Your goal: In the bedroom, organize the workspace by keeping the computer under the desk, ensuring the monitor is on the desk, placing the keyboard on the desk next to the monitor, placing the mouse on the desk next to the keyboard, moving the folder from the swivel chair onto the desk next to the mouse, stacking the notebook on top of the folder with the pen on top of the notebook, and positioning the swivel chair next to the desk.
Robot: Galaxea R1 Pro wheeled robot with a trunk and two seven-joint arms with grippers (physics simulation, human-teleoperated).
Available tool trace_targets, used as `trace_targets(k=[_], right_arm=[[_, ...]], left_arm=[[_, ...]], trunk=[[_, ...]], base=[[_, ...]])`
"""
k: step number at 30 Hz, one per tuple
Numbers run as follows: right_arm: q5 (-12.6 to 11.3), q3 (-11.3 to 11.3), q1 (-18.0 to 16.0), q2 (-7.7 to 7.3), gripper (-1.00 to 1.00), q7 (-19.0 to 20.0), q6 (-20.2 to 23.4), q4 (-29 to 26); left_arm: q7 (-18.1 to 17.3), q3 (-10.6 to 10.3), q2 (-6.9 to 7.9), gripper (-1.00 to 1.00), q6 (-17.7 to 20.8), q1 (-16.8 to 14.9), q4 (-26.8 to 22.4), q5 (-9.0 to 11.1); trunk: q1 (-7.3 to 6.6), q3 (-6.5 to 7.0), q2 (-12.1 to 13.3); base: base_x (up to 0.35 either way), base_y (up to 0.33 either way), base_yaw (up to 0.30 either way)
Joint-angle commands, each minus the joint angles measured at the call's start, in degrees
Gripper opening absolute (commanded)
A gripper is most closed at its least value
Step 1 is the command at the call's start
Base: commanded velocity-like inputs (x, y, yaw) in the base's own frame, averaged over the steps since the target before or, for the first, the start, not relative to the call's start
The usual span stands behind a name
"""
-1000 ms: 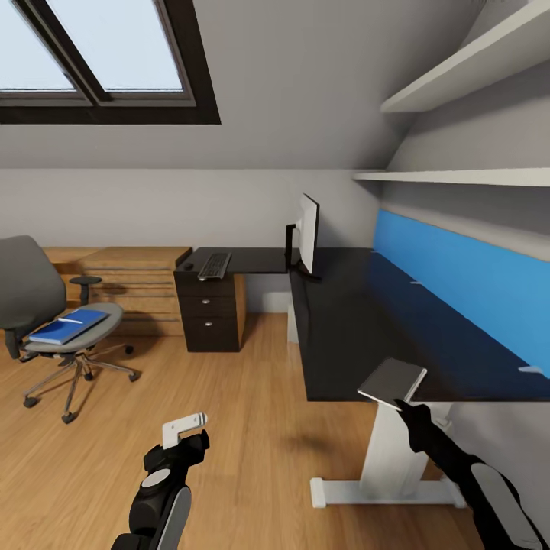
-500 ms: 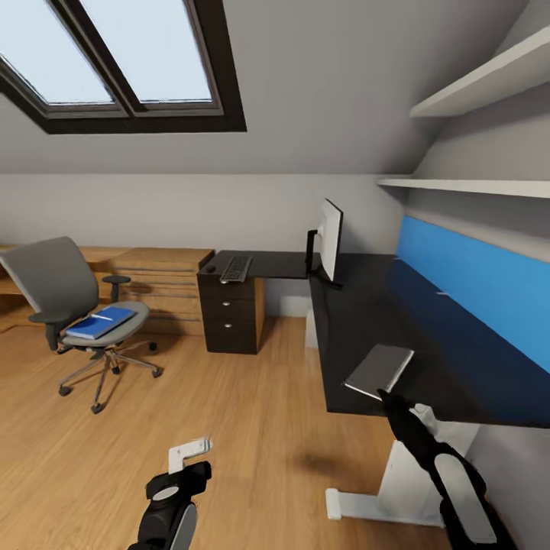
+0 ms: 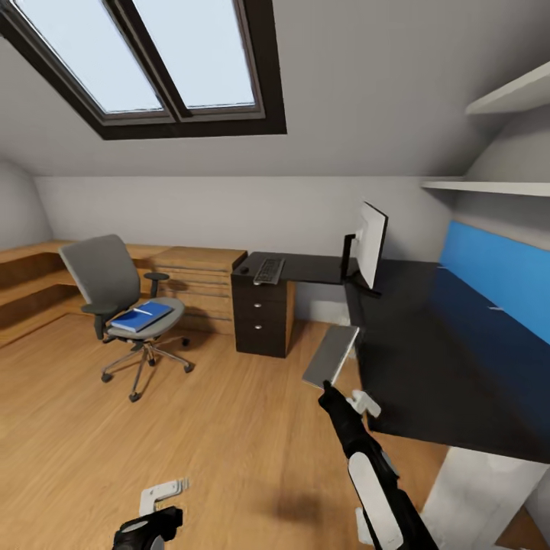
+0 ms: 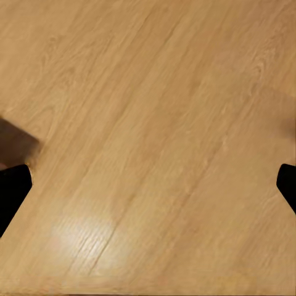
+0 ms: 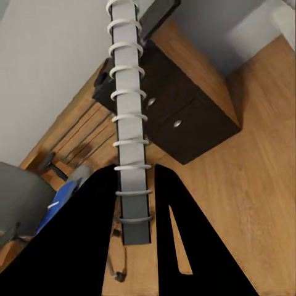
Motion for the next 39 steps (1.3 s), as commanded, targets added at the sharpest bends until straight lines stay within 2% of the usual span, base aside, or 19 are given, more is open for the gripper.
trace_targets(k=[1, 3, 4, 6, 7, 9, 11, 14, 22, 29, 30, 35, 39], right_arm=[[-0.2, 1.2, -0.1, 0.08, -1.00, -1.8, -0.5, -0.1], [0.0, 3.5, -0.3, 0.25, -1.00, -4.9, -1.4, -0.1], [0.2, 5.4, -0.5, 0.35, -1.00, -8.1, -2.0, -0.1], [0.3, 7.1, -0.8, 0.42, -1.00, -10.7, -2.4, -0.2], [0.2, 8.3, -1.1, 0.47, -1.00, -12.4, -2.7, -0.1], [-0.1, 9.0, -1.2, 0.52, -1.00, -13.4, -3.2, -0.1], [-1.0, 9.8, -1.4, 0.59, -1.00, -14.5, -5.6, 0.6], [-1.8, 10.1, -1.5, 0.44, -1.00, -15.0, -10.4, 1.2], [-2.3, 10.1, -1.4, 0.27, -1.00, -15.2, -12.9, 1.7], [-2.8, 10.1, -1.3, 0.25, -1.00, -15.2, -13.7, 1.7], [-3.0, 10.1, -1.2, 0.25, -1.00, -15.2, -17.2, 1.7], [-3.2, 10.0, -1.1, 0.21, -1.00, -15.2, -21.9, 1.7], [-3.3, 10.0, -1.1, 0.24, -1.00, -15.3, -22.0, 1.7]], left_arm=[[0.0, 0.2, 0.40, 1.00, -0.3, 0.0, 0.5, 0.8], [-0.7, 0.6, 1.13, 1.00, -1.8, -0.1, 1.8, 1.1], [-1.5, 0.9, 1.73, 1.00, -4.3, -0.1, 4.1, 1.2], [-2.4, 1.1, 2.15, 1.00, -7.8, 0.0, 7.3, 1.3], [-3.5, 1.2, 2.43, 1.00, -11.6, -0.1, 10.7, 1.2], [-4.8, 1.3, 2.61, 1.00, -15.1, -0.1, 13.3, 1.2], [-6.9, 1.4, 2.80, 1.00, -19.8, -0.1, 16.2, 1.0], [-8.2, 1.4, 2.90, 1.00, -22.3, -0.1, 17.8, 0.9], [-8.6, 1.2, 2.85, 1.00, -23.4, -0.1, 18.6, 0.9], [-8.7, -0.5, 2.82, 1.00, -24.2, -0.1, 20.7, 0.9], [-8.6, -1.8, 2.79, 1.00, -25.7, -0.1, 21.8, 0.9], [-8.6, -2.7, 2.80, 1.00, -26.7, -0.1, 23.2, 1.0], [-8.6, -2.7, 2.76, 1.00, -26.8, -0.1, 23.7, 1.0]], trunk=[[0.03, -0.06, 0.0], [0.03, -0.05, 0.0], [0.03, -0.05, 0.0], [0.03, -0.05, 0.0], [0.03, -0.05, 0.0], [0.03, -0.05, 0.0], [0.03, -0.05, 0.0], [0.03, -0.05, 0.0], [0.03, -0.05, 0.0], [0.03, -0.05, 0.0], [0.03, -0.05, 0.0], [0.03, -0.05, 0.0], [0.03, -0.06, 0.0]], base=[[0.239, 0.211, 0.286], [0.243, 0.216, 0.287], [0.252, 0.221, 0.288], [0.258, 0.220, 0.288], [0.270, 0.213, 0.289], [0.278, 0.208, 0.289], [0.289, 0.200, 0.262], [0.294, 0.195, 0.135], [0.298, 0.193, 0.019], [0.298, 0.191, 0.002], [0.311, 0.126, 0.000], [0.316, 0.065, 0.000], [0.320, 0.001, -0.058]])
